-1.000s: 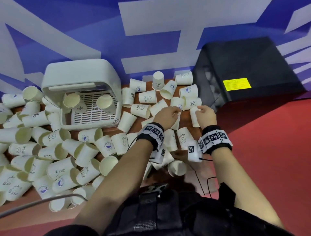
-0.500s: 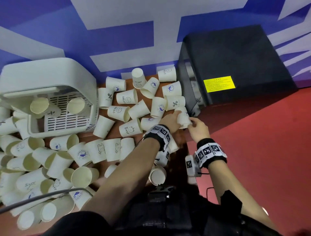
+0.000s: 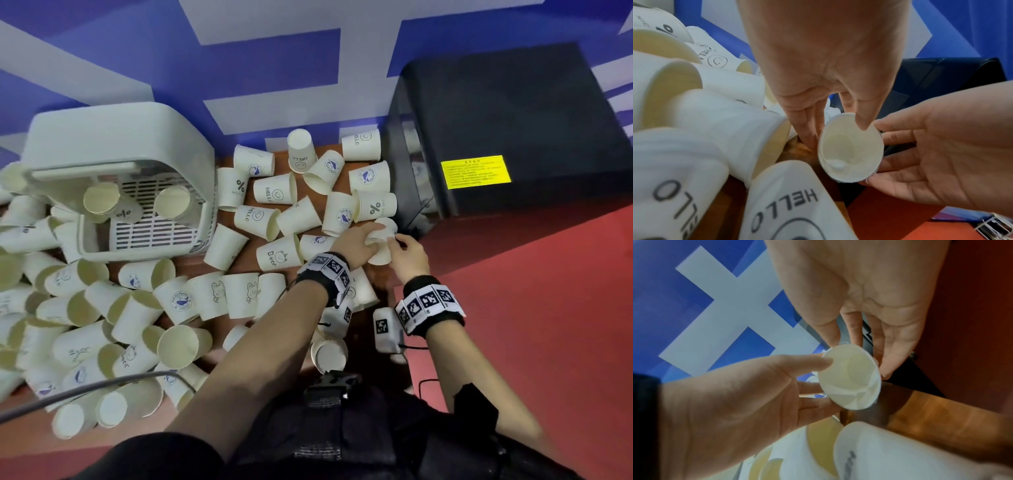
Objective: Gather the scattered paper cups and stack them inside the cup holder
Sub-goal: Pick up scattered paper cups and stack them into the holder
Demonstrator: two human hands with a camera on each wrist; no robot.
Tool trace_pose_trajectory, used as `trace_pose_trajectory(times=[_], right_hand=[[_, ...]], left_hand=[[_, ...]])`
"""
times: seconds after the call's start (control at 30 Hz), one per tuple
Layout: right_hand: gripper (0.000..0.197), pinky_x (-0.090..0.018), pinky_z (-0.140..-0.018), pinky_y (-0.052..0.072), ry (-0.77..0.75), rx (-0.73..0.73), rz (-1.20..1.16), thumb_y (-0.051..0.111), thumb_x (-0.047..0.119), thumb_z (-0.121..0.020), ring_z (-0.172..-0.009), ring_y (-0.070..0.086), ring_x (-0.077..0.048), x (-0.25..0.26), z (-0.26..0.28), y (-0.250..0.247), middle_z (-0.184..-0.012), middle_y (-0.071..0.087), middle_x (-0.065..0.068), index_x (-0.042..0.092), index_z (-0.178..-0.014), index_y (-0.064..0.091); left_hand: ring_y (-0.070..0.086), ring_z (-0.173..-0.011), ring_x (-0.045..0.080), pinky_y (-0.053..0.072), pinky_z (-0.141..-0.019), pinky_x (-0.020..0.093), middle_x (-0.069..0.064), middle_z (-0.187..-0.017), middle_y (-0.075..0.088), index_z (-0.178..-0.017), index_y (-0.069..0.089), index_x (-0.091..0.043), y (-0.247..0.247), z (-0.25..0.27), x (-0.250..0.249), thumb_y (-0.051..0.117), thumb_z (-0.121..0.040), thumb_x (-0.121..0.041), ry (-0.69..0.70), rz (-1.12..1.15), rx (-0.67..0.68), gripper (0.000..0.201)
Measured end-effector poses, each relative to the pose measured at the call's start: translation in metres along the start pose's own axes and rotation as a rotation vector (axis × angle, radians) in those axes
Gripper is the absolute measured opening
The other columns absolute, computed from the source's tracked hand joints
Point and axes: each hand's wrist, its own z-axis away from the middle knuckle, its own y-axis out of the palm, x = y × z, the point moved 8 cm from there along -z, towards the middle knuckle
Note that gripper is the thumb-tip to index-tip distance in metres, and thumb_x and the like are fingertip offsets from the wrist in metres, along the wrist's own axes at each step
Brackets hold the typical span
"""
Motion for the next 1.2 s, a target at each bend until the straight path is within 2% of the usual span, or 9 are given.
trace_pose_trajectory(times=[0.1,0.33,0.5,0.57,0.7,0.8,0.9,1.03,1.2], right_hand=[[0.035,-0.048,-0.095,0.048,-0.023,-0.027,-0.095,0.053,0.034,-0.09,-0.111,0.058,-0.032,0.001,0.0,0.004,-0.118,0.063,-0.013,0.018,-0.12,0.06],[0.056,-0.047,-0.095,0.05,-0.104,0.079,-0.262,0.062,0.042,-0.072,-0.104,0.063,-0.022,0.022,0.011,0.024,-0.112,0.064,-0.006,0.025,-0.125,0.054],[0.048,-0.045,-0.099,0.047,-0.202,0.19,-0.283,0.065,0.022,-0.087,-0.109,0.059,-0.022,0.067,0.041,0.044,-0.112,0.061,-0.003,0.017,-0.132,0.047],[0.052,-0.045,-0.099,0.047,-0.239,0.235,-0.259,0.064,0.025,-0.088,-0.111,0.058,-0.022,0.081,0.051,0.057,-0.118,0.06,-0.006,0.017,-0.136,0.045],[0.049,-0.047,-0.097,0.048,-0.293,0.343,-0.284,0.062,0.02,-0.091,-0.116,0.055,-0.023,0.11,0.072,0.091,-0.111,0.057,0.001,0.017,-0.137,0.045],[0.051,-0.045,-0.104,0.043,-0.398,0.404,-0.203,0.061,0.027,-0.091,-0.121,0.051,-0.017,0.137,0.09,0.121,-0.13,0.054,-0.003,0.02,-0.139,0.045],[0.052,-0.042,-0.106,0.041,-0.453,0.445,-0.123,0.058,0.028,-0.092,-0.123,0.048,-0.016,0.16,0.106,0.152,-0.137,0.05,-0.006,0.018,-0.141,0.043],[0.054,-0.037,-0.109,0.037,-0.519,0.519,-0.028,0.056,0.029,-0.094,-0.13,0.044,-0.017,0.184,0.124,0.192,-0.143,0.046,-0.005,0.017,-0.144,0.039],[0.055,-0.03,-0.107,0.036,-0.566,0.575,0.09,0.056,0.03,-0.094,-0.127,0.047,-0.018,0.206,0.138,0.236,-0.139,0.05,-0.006,0.017,-0.144,0.04]], left_hand=[[0.042,-0.132,0.022,0.029,-0.107,0.028,0.005,-0.145,0.046,-0.136,0.049,-0.017,-0.01,0.01,-0.004,0.055,-0.094,-0.019,0.035,0.048,-0.034,0.043],[0.05,-0.12,0.022,0.039,-0.105,0.038,0.009,-0.13,0.052,-0.133,0.05,-0.022,-0.043,0.043,0.004,0.058,-0.092,-0.034,0.004,0.285,-0.262,0.043],[0.056,-0.112,0.02,0.045,-0.099,0.043,0.005,-0.126,0.058,-0.13,0.051,-0.018,-0.075,0.074,0.019,0.057,-0.087,-0.042,-0.01,0.384,-0.443,0.05],[0.057,-0.111,0.019,0.046,-0.098,0.04,0.003,-0.126,0.059,-0.13,0.052,-0.019,-0.091,0.088,0.026,0.057,-0.086,-0.043,-0.016,0.44,-0.498,0.05],[0.058,-0.105,0.015,0.047,-0.095,0.032,0.004,-0.126,0.059,-0.131,0.053,-0.015,-0.125,0.117,0.047,0.06,-0.091,-0.032,-0.009,0.464,-0.628,0.044],[0.058,-0.105,0.013,0.048,-0.092,0.029,-0.001,-0.127,0.057,-0.131,0.053,-0.016,-0.151,0.141,0.069,0.059,-0.093,-0.03,-0.018,0.498,-0.728,0.041],[0.058,-0.109,0.015,0.049,-0.093,0.029,0.0,-0.13,0.057,-0.13,0.054,-0.02,-0.174,0.164,0.093,0.058,-0.09,-0.039,-0.039,0.496,-0.815,0.045],[0.056,-0.108,0.012,0.044,-0.087,0.015,0.0,-0.126,0.06,-0.129,0.055,-0.015,-0.203,0.191,0.122,0.058,-0.093,-0.031,-0.052,0.505,-0.943,0.04],[0.059,-0.106,0.015,0.05,-0.091,0.032,-0.002,-0.117,0.062,-0.119,0.058,-0.02,-0.223,0.21,0.157,0.059,-0.091,-0.037,-0.083,0.568,-1.053,0.032]])
